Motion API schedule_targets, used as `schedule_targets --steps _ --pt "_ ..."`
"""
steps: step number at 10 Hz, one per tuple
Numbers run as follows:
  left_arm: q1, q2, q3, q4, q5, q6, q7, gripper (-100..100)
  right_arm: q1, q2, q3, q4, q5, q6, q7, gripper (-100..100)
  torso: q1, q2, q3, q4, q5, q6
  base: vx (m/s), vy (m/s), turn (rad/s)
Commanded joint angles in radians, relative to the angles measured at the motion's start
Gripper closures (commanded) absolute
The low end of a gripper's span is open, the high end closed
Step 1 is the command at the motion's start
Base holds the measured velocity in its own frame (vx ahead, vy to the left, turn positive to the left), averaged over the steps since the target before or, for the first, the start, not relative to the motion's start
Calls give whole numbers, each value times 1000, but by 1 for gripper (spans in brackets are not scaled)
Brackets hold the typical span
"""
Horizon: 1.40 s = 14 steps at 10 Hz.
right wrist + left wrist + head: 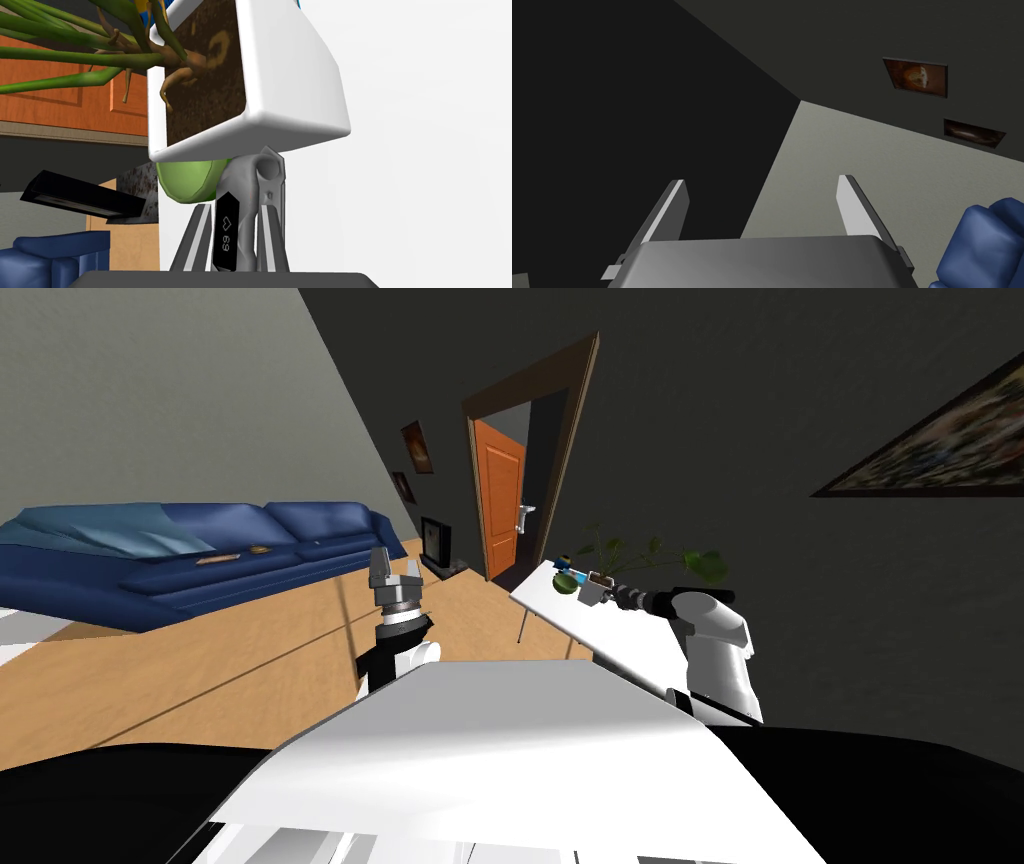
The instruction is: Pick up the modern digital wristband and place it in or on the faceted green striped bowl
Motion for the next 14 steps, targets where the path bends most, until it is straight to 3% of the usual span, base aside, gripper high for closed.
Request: schedule_targets --steps 1,8,10,11,14 --pt "0 0 0 0 0 0 0 0 -12 -16 -16 20 -8 8 -9 100 0 0 0 0 0 0 41 17 245" --pt "0 0 0 0 0 0 0 0 13 -69 -96 62 -10 68 -9 100 -1 -30 -18 -7 -2 -18 92 19 266" --pt "0 0 0 0 0 0 0 0 16 -72 -100 62 -9 73 -13 100 -4 -40 -24 -9 -3 -24 67 0 158" --pt "0 0 0 0 0 0 0 0 15 -73 -101 62 -9 74 -13 -100 -5 -39 -24 -9 -4 -22 6 0 -5" --pt "0 0 0 0 0 0 0 0 15 -72 -101 62 -10 74 -13 -100 -5 -36 -22 -8 -4 -22 0 0 0"
